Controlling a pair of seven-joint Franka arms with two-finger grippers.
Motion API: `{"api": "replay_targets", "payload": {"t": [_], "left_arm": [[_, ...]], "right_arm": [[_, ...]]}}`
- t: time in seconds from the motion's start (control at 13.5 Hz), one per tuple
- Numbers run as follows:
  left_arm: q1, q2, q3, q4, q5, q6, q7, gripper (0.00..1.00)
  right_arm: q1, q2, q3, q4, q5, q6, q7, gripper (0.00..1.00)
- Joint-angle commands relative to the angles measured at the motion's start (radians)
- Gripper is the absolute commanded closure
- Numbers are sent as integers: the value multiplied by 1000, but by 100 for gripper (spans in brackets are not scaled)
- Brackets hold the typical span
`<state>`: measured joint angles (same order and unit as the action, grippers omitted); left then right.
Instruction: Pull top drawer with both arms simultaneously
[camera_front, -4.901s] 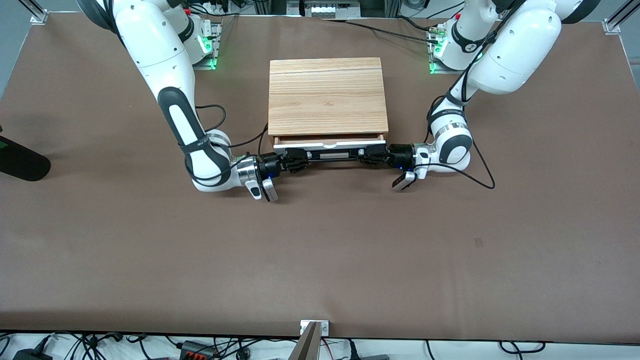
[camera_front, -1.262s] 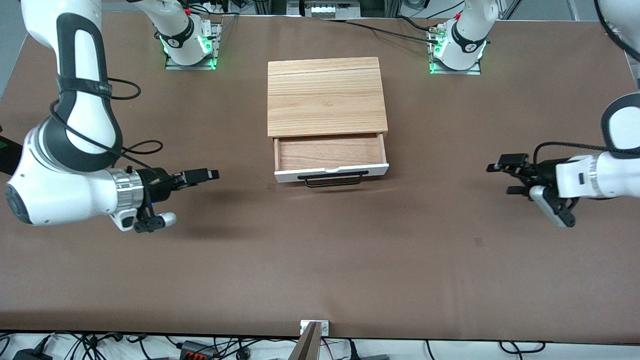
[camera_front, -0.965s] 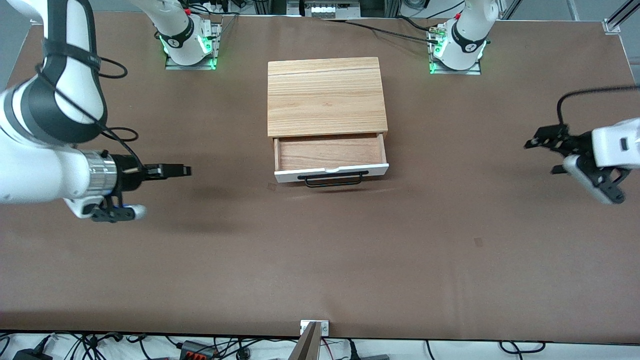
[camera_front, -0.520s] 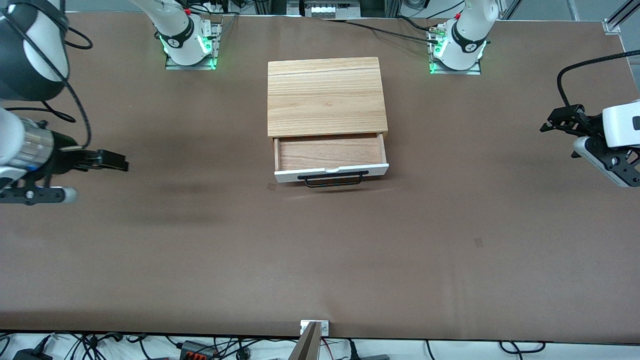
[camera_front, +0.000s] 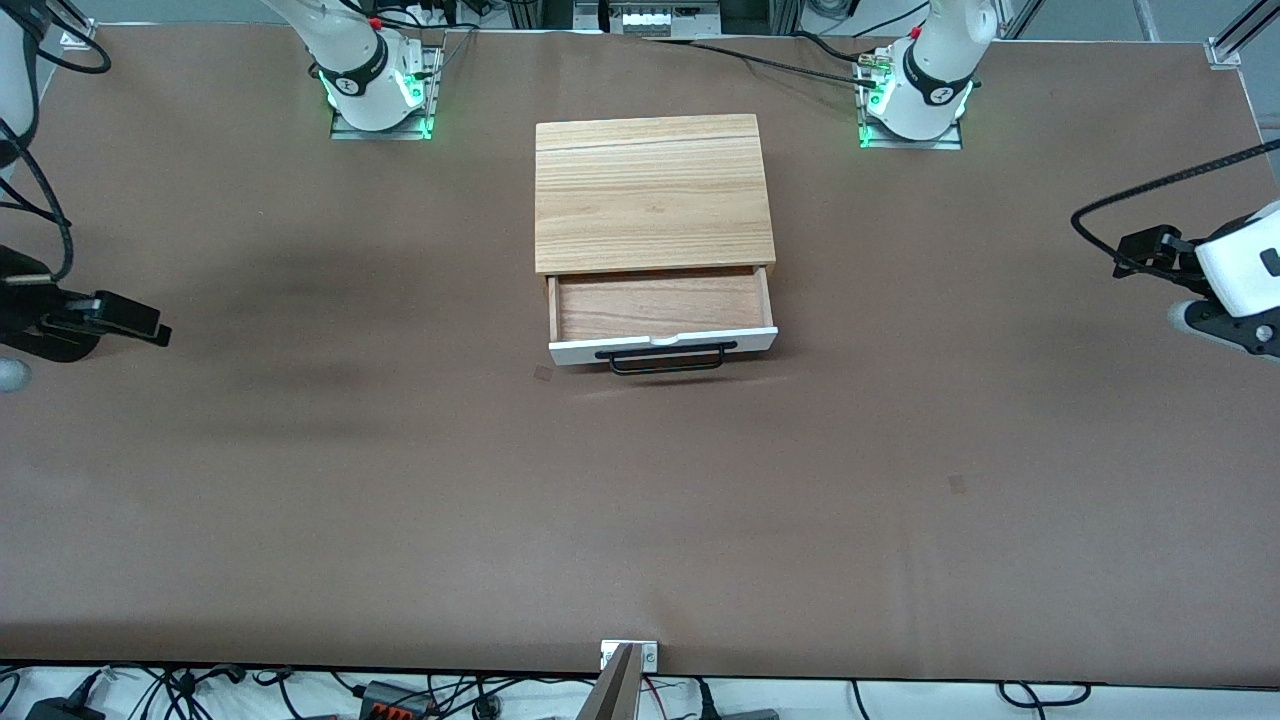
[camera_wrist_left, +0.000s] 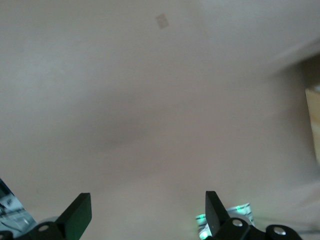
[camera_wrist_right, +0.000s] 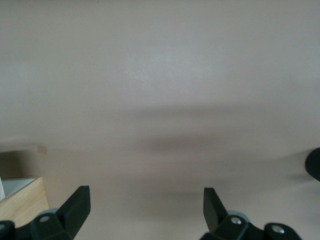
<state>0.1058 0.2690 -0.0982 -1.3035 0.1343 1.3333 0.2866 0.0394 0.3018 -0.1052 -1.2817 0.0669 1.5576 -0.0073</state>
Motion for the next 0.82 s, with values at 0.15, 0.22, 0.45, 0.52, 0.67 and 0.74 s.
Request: {"api": "replay_targets", "payload": {"t": [0.15, 0.22, 0.45, 0.52, 0.67, 0.74], "left_arm": [[3, -11, -9, 44, -56, 13, -321, 0], [3, -22, -8, 43, -79, 14, -387, 0], [11, -62, -5, -6, -139, 52, -509, 0], [11, -89, -5, -49, -140, 69, -508, 0], [18, -184, -8, -199, -145, 142, -442, 0], [32, -232, -6, -277, -147, 189, -397, 0]], "right_arm": [[-18, -116, 25, -149, -53, 31, 15, 0], [-15, -159, 25, -218, -61, 67, 15, 0], [-15, -262, 27, -391, -64, 153, 15, 0], [-15, -292, 29, -447, -64, 185, 15, 0], [-13, -316, 33, -496, -65, 228, 10, 0], [-13, -316, 35, -492, -70, 225, 6, 0]]}}
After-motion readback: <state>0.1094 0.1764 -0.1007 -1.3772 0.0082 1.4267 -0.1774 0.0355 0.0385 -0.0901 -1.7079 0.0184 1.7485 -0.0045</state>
